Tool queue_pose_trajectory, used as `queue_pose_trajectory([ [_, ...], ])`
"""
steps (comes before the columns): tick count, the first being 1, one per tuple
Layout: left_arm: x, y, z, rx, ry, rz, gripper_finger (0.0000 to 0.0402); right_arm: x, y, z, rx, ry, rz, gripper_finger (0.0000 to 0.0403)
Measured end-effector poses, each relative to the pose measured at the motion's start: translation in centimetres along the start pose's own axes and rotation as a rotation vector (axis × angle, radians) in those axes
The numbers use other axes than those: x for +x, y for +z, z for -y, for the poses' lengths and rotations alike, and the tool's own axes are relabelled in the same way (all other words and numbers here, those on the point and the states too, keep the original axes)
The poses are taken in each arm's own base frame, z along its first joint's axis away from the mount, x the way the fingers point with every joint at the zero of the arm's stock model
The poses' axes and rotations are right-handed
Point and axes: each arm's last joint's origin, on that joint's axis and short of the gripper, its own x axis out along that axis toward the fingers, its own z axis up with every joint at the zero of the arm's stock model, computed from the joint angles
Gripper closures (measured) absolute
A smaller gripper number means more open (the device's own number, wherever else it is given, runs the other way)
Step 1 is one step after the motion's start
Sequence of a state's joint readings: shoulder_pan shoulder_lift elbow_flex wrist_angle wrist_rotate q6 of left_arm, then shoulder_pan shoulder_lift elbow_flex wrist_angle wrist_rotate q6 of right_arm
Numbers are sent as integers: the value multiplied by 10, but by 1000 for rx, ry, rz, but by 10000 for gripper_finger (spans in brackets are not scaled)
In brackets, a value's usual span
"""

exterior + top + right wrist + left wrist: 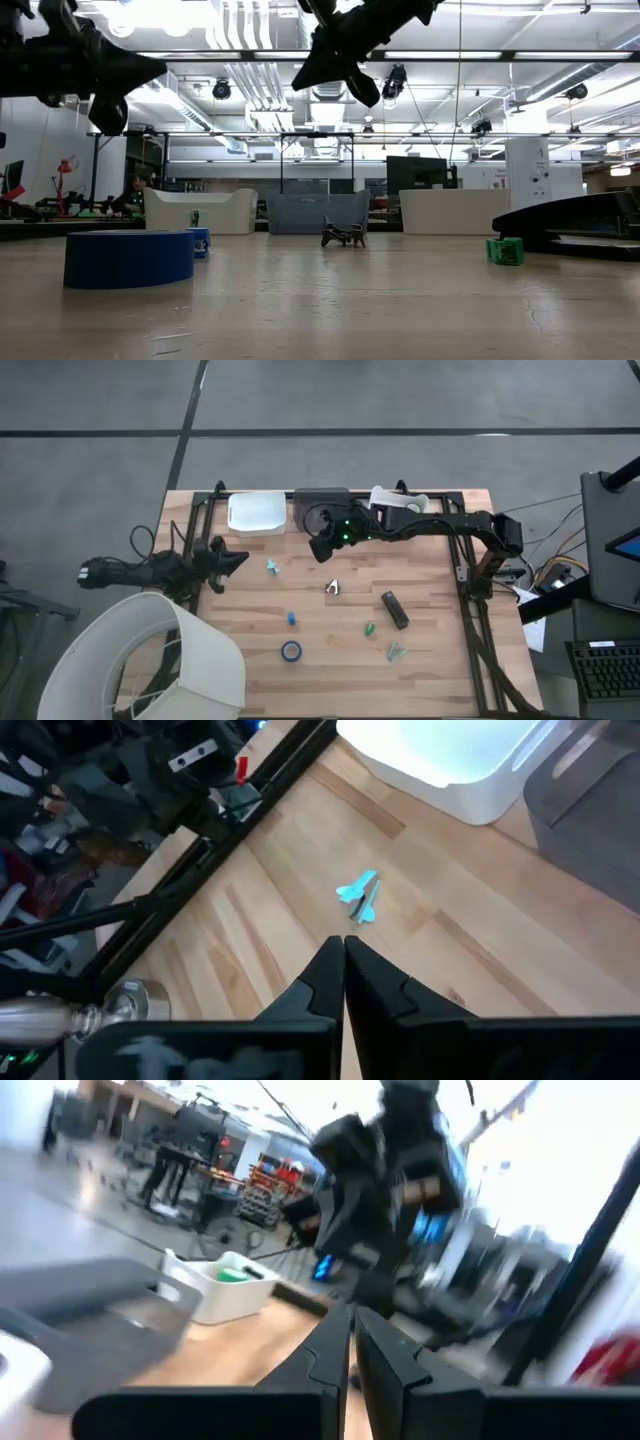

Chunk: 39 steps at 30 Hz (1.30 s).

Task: Pick and place Stapler, Stapler remover, tape
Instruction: Put the blue tape into the right white bin

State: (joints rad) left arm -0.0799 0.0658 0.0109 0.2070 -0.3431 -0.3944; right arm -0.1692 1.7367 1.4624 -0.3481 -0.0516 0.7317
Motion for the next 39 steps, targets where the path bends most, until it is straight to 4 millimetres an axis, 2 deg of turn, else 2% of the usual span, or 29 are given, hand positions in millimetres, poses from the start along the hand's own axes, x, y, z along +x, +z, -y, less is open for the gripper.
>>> queue_pose_trajectory([
  [4, 0, 2, 1, -175, -11, 20, 376, 0, -2, -2, -2, 4, -2, 394],
  [8, 0, 3, 2, -255, -37, 22, 376, 0, -3, -5, -6, 12, 1, 394],
  [10, 0, 5, 3, -363, -49, 33, 376, 0, -2, -6, -7, 21, 9, 394],
  [14, 0, 6, 0, -536, 25, 89, 376, 0, -1, -7, -8, 33, 23, 394],
  [24, 1, 4, -1, -599, 48, 83, 382, 0, -1, -7, -9, 35, 26, 394],
  [28, 4, -1, 0, -642, 19, -1, 397, 0, -1, -7, -16, 32, 30, 394],
  [39, 11, -17, 1, -713, 38, -227, 399, 1, -1, -6, -43, 14, 39, 394],
])
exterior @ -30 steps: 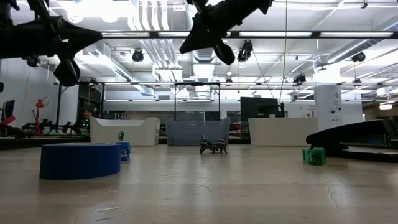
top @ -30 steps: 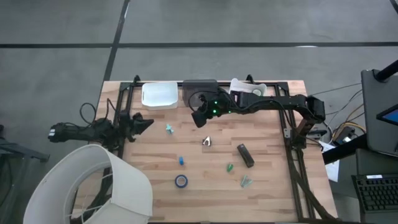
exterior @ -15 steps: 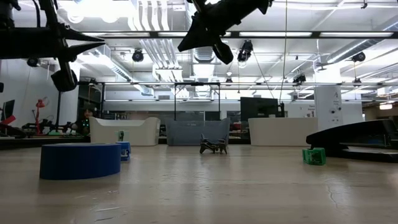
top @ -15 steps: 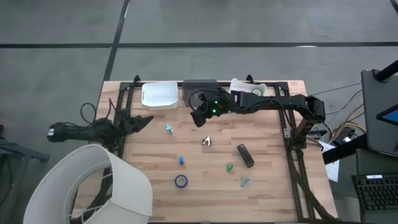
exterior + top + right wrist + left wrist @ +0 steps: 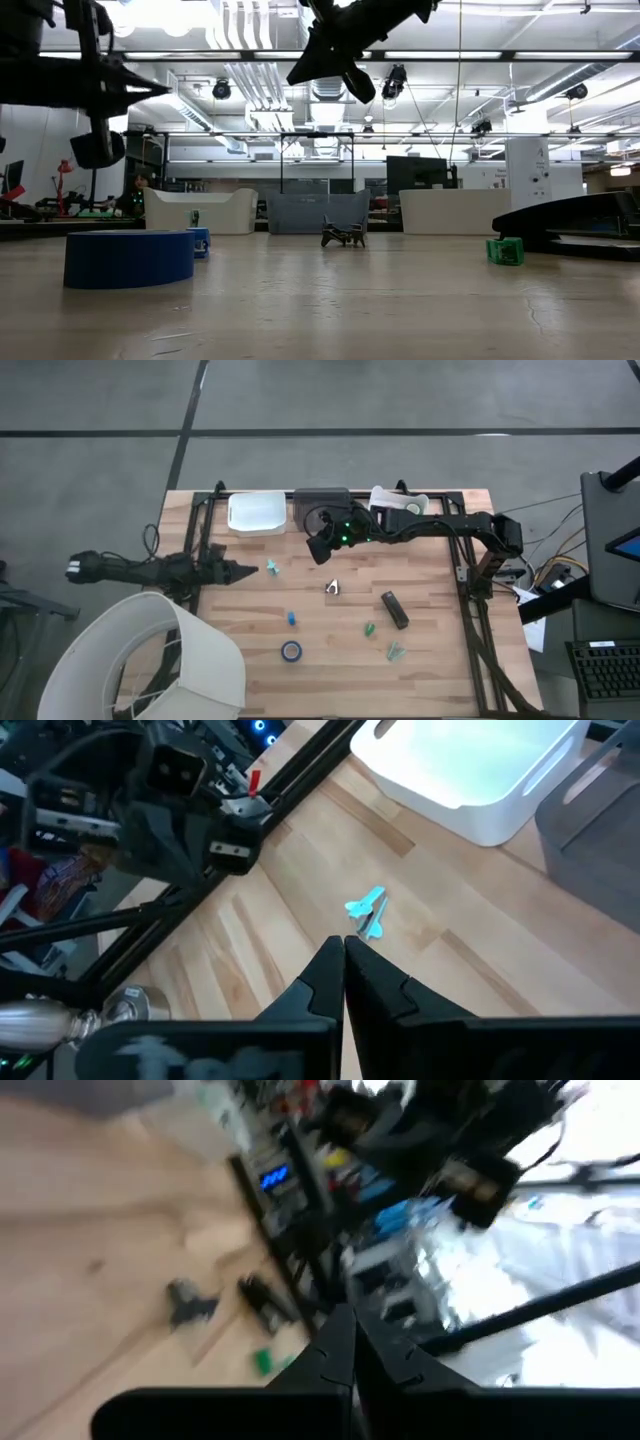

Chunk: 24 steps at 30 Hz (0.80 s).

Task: Pick and place Stapler, Stapler remover, tape
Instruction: Put the blue tape into the right white bin

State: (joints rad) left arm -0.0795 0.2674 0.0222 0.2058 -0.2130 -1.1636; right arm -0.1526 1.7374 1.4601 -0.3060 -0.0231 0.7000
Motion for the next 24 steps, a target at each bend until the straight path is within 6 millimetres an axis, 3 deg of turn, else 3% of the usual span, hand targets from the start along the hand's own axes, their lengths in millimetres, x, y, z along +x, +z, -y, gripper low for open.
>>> queue_pose_trajectory([
  [17, 19, -4, 12, 209, 433, -407, 400, 0, -2, -1, -11, 45, -46, 394],
  [24, 41, -7, 25, 299, 454, -518, 393, 0, -3, -1, -10, 85, -88, 394],
])
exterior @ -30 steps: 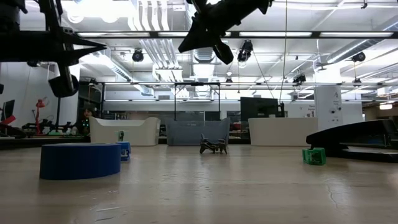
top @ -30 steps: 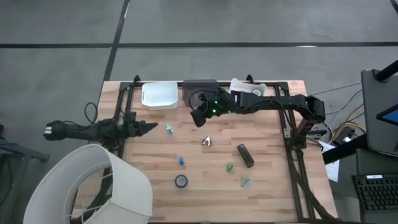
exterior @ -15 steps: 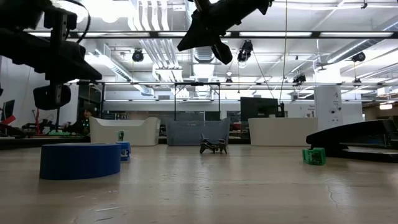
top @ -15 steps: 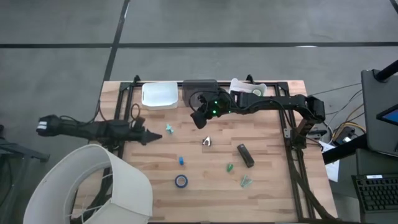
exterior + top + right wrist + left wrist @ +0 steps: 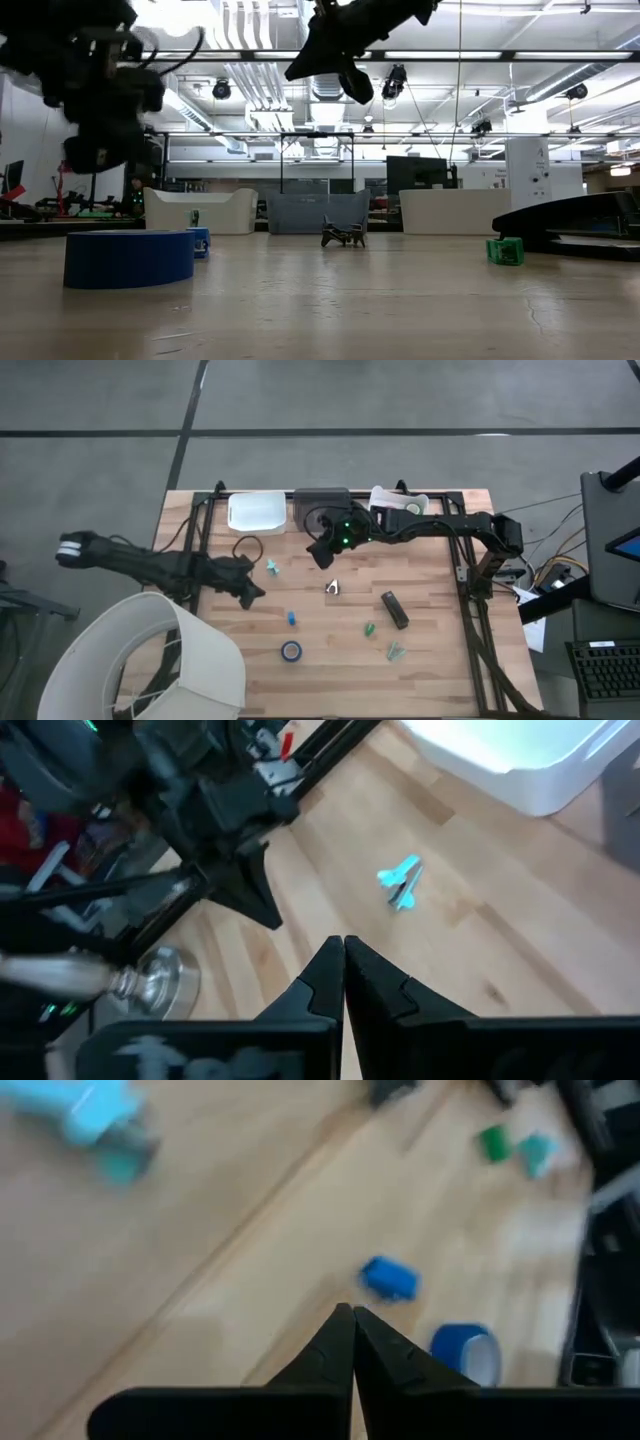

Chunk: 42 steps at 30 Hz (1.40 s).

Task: Pick and place Stapler, Stapler remover, tape
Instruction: Put the blue tape into the right white bin

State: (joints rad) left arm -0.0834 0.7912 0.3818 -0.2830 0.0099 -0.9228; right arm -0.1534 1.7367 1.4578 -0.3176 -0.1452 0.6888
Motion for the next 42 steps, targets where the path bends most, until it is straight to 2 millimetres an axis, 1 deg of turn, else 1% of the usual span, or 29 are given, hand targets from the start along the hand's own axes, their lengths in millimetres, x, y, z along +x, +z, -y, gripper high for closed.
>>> queue_pose_trajectory([
  [3, 5, 8, 13, 56, 0, -10, 384, -6, 0, -2, -8, 18, -16, 394],
  [8, 15, 17, 30, 101, 9, -36, 356, -29, 3, -8, -83, 17, -10, 394],
  [11, 24, 14, 41, 149, 0, -75, 330, -43, 2, -8, -125, 1, -28, 394],
  [15, 34, 10, 59, 195, -18, -118, 285, -61, 0, -9, -164, -30, -55, 394],
  [19, 52, 0, 65, 207, 3, -156, 244, -66, -1, -8, -175, -28, -58, 394],
  [22, 64, -5, 70, 158, -22, -157, 221, -70, -1, -10, -183, -18, -53, 394],
  [24, 70, -9, 76, 156, -65, -148, 211, -73, -1, -11, -189, -9, -56, 394],
  [27, 77, -18, 83, 175, -105, -158, 205, -76, -4, -9, -211, -16, -82, 394],
  [31, 85, -32, 93, 284, -112, -200, 205, -82, -5, -10, -219, -9, -95, 394],
  [33, 90, -38, 96, 308, -107, -224, 204, -86, -4, -11, -224, -1, -88, 394],
  [42, 117, -50, 97, 319, -35, -280, 204, -87, -6, -11, -236, 9, -97, 394],
])
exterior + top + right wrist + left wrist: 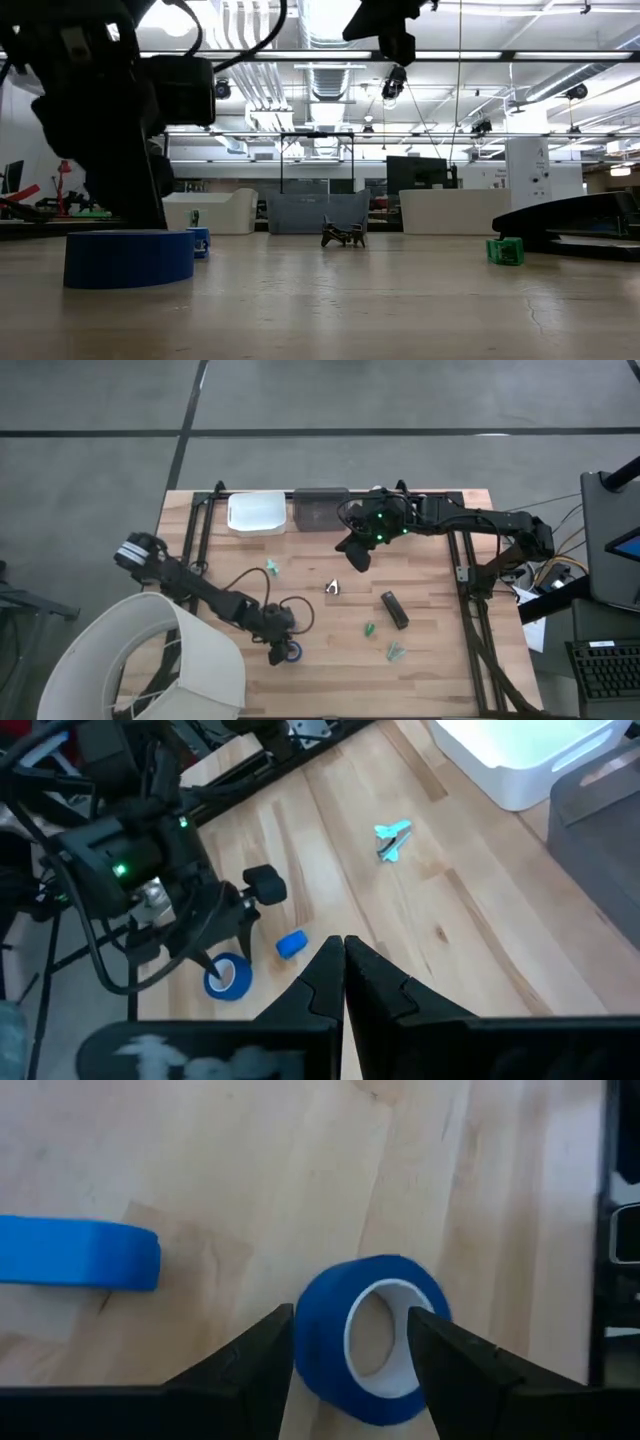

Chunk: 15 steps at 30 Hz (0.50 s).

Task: Pick and place Stapler, Stapler remover, tape
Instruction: Put the blue tape into the right white bin

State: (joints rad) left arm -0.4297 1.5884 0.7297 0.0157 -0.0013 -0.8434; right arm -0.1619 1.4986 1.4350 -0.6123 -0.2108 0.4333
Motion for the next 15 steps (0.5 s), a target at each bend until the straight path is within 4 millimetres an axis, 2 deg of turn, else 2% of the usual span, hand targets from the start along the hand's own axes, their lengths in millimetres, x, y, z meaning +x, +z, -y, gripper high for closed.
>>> queue_pose_trajectory([
  [8, 12, 2, 2, -6, 59, -52, 219, 1, -2, 1, -24, -5, -12, 394],
  [15, 12, 3, 2, -21, 77, -67, 293, 4, -6, 4, -27, -12, -34, 394],
])
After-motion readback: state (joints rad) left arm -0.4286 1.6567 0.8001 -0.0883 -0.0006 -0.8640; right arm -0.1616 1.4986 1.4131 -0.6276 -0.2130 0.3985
